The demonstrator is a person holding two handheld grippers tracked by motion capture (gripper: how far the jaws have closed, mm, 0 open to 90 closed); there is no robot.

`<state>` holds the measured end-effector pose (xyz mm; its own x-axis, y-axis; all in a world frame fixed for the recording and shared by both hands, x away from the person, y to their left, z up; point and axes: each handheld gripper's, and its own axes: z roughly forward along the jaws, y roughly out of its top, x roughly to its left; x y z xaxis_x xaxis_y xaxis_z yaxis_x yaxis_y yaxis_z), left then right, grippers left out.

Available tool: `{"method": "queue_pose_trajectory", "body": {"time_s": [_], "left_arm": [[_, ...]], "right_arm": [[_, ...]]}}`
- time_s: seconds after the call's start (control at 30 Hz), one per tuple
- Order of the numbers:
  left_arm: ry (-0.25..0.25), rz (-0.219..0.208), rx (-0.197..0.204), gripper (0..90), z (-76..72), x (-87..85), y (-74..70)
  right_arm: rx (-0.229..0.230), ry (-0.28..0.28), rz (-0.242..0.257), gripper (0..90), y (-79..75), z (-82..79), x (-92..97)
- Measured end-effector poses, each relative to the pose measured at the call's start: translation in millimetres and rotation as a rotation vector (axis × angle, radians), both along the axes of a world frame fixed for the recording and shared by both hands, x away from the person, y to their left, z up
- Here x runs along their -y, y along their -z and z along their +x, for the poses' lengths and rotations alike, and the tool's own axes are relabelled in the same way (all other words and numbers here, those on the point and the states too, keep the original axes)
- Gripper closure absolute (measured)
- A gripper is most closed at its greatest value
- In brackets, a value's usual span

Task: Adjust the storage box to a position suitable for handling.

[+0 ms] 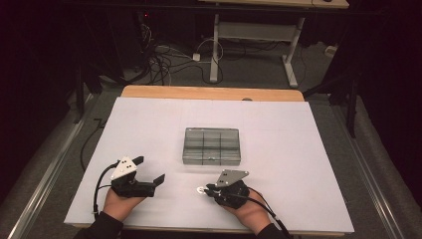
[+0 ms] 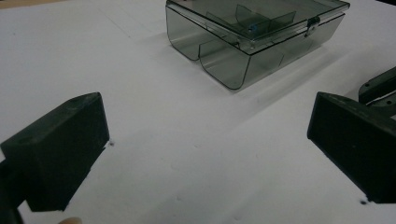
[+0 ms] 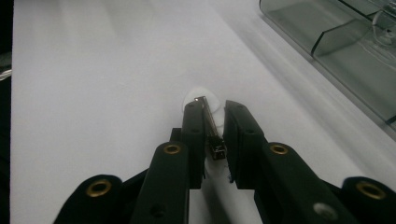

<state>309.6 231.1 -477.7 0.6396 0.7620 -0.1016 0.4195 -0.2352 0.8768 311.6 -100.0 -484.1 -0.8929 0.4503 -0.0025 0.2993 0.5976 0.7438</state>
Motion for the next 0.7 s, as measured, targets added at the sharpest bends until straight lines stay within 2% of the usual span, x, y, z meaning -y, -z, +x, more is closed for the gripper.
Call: {"method": "queue_pose_trajectory", "body": {"time_s": [0.4, 0.7], "left_arm": [[0.002, -0.002, -0.003, 0.0, 0.4, 0.6, 0.5], [0.002, -0.004, -0.004, 0.0, 0.1, 0.4, 0.2]], "right_arm": [[0.015, -0.007, -0.012, 83.3, -0.3, -1.1, 0.7], [0.015, 0.023, -0.019, 83.6, -1.4, -1.0, 10.6]]}}
